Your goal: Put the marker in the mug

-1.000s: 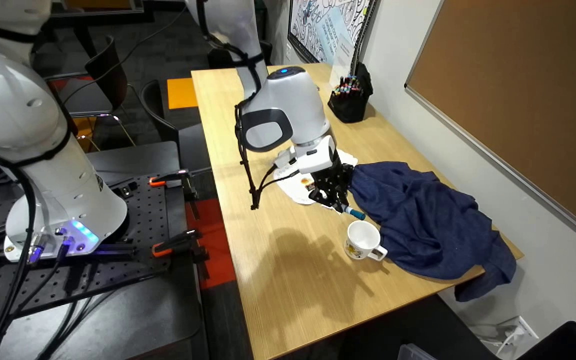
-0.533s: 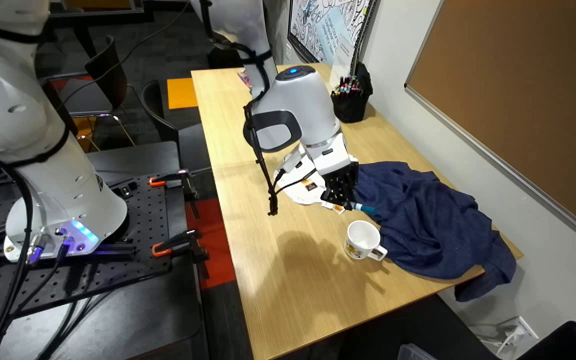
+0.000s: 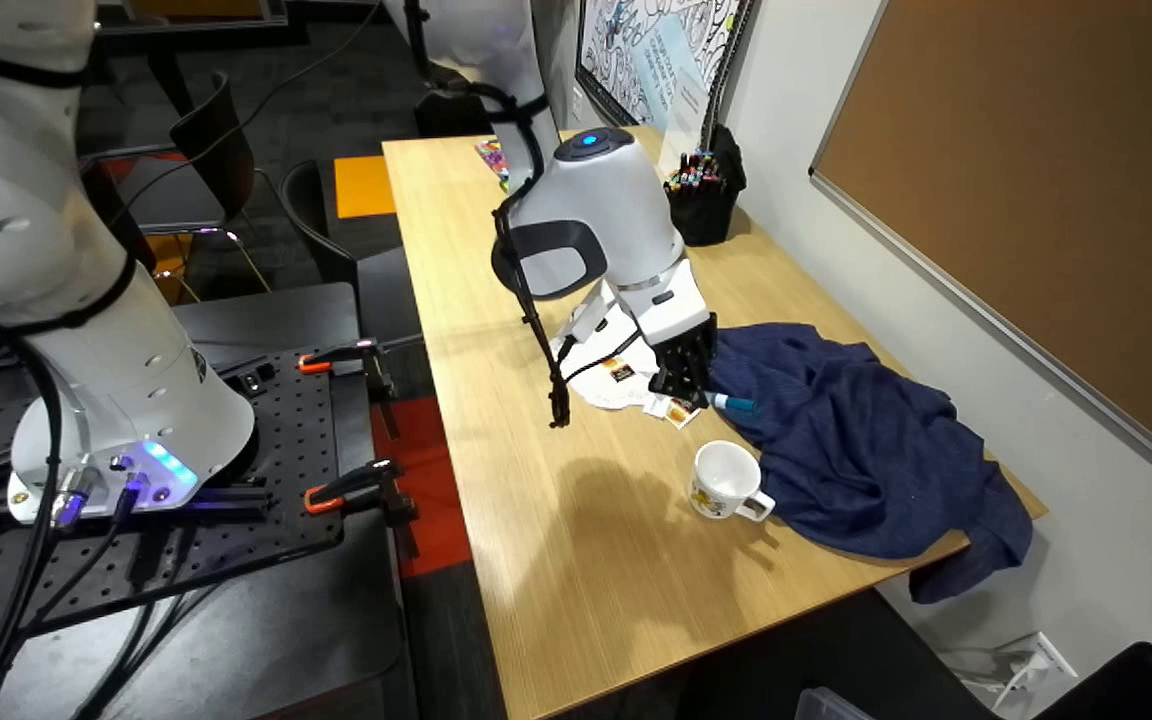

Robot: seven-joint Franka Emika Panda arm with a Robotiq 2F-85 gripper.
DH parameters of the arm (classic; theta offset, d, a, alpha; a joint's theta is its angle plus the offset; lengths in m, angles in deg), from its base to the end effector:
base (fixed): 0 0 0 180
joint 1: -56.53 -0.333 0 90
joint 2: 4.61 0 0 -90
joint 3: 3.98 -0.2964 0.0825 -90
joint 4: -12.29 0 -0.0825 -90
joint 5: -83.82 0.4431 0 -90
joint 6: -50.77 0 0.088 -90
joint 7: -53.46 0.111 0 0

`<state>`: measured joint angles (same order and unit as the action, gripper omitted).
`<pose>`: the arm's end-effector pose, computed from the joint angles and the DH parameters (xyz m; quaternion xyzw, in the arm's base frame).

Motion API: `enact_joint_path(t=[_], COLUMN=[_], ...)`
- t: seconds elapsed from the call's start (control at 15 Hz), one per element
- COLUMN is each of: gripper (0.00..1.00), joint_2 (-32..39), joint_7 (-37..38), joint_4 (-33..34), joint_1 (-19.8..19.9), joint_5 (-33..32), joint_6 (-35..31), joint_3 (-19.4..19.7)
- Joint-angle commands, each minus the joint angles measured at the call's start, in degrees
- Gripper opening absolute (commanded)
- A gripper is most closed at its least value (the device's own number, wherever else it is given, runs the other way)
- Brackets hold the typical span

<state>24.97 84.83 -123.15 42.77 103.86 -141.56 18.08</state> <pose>0.5322 -0.1331 0.1116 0.8528 -0.4438 0.2745 0.0214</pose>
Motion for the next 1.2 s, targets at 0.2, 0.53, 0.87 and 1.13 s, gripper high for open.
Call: enact_joint_path(t=[0.2,0.53,0.87,1.13], gripper=[0.05,0.05,0.05,0.2], joint_2=[-2.3,-4.1,-2.6,-2.6], joint_7=[-12.1,-19.8,-31.0,-35.4], joint_4=[4.6,8.8,11.6,10.9], joint_1=[11.8,28.1,39.1,37.1], joint_5=[-2.4,-12.3,-14.3,-11.4], joint_6=[2.9,12.8,18.6,19.9], joint_3=[-7.7,-19.8,-28.8,-26.8])
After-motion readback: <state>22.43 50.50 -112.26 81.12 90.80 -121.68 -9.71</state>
